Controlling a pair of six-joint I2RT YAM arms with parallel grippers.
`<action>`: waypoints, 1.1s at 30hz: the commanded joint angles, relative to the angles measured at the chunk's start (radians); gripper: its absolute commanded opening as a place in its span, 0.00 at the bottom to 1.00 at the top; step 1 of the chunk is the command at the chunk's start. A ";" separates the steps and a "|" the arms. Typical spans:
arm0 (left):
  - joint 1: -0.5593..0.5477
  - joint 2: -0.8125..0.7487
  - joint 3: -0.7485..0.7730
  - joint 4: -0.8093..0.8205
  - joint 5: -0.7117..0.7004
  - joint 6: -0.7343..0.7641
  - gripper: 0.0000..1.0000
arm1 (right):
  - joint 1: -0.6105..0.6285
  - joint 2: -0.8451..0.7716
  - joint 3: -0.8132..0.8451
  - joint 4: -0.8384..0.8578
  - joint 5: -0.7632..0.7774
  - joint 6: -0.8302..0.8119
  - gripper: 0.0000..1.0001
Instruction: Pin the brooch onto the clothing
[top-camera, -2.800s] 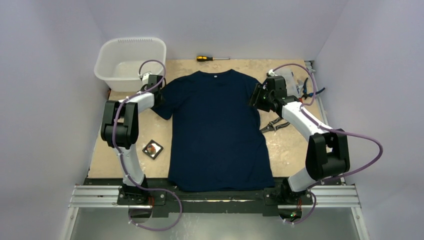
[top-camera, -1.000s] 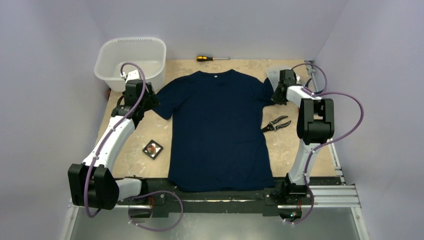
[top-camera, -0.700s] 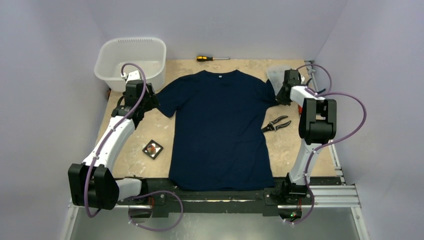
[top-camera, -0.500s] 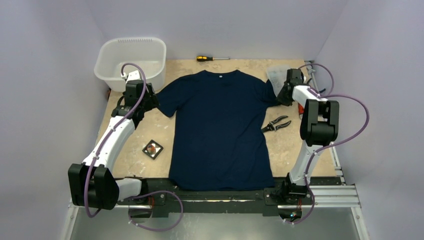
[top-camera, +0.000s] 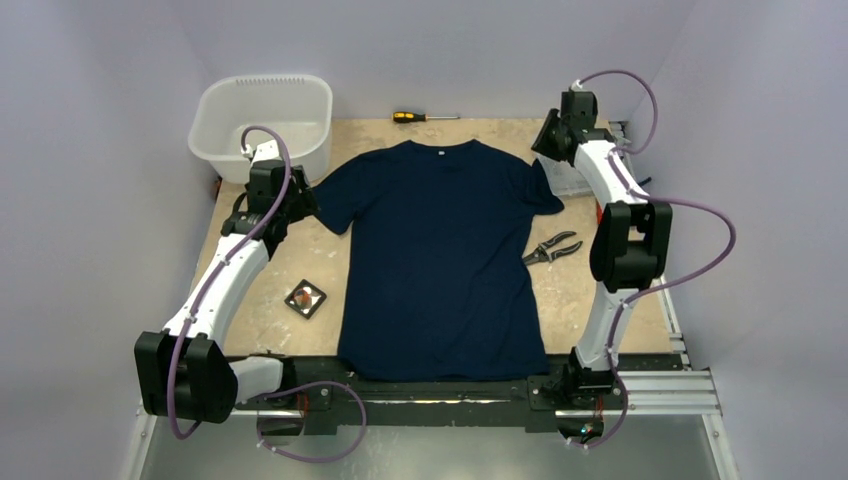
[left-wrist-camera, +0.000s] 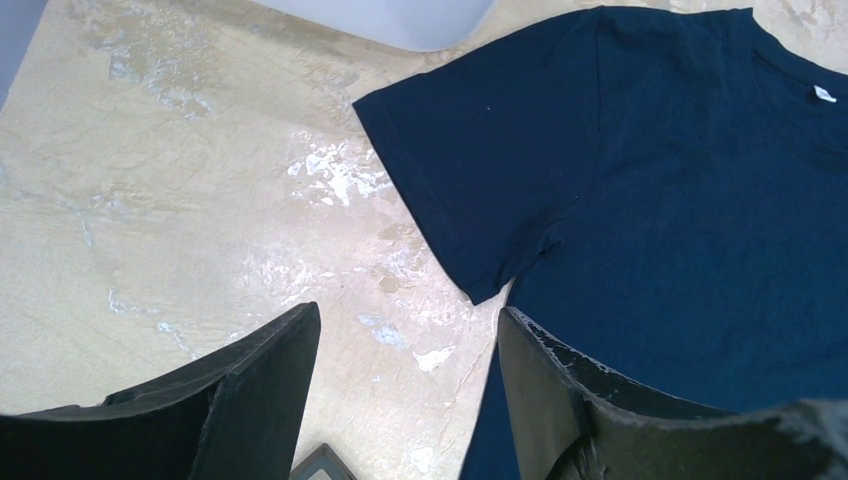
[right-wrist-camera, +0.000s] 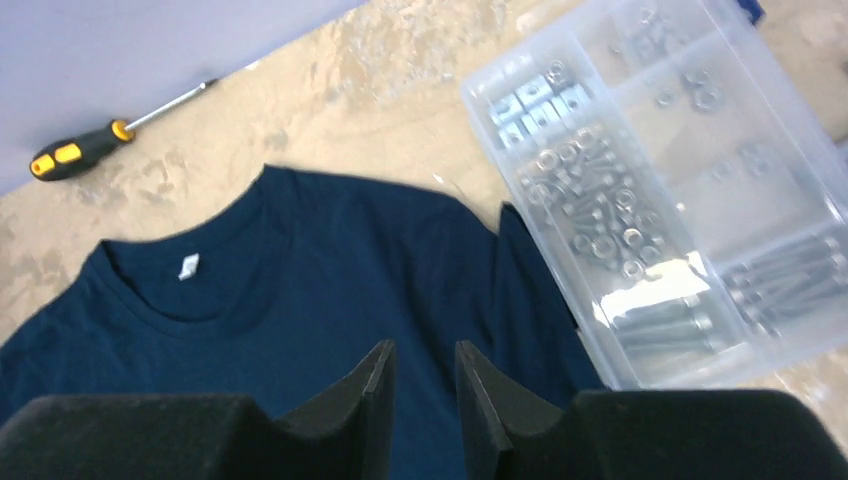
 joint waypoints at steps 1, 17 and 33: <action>-0.002 -0.027 -0.006 0.027 0.008 0.021 0.65 | 0.000 0.138 0.118 -0.034 -0.024 0.009 0.29; -0.002 -0.004 -0.009 0.027 0.004 0.024 0.65 | -0.084 0.434 0.390 -0.077 0.007 -0.007 0.16; -0.002 0.008 -0.007 0.030 -0.003 0.027 0.65 | -0.125 0.407 0.339 -0.032 -0.058 -0.087 0.28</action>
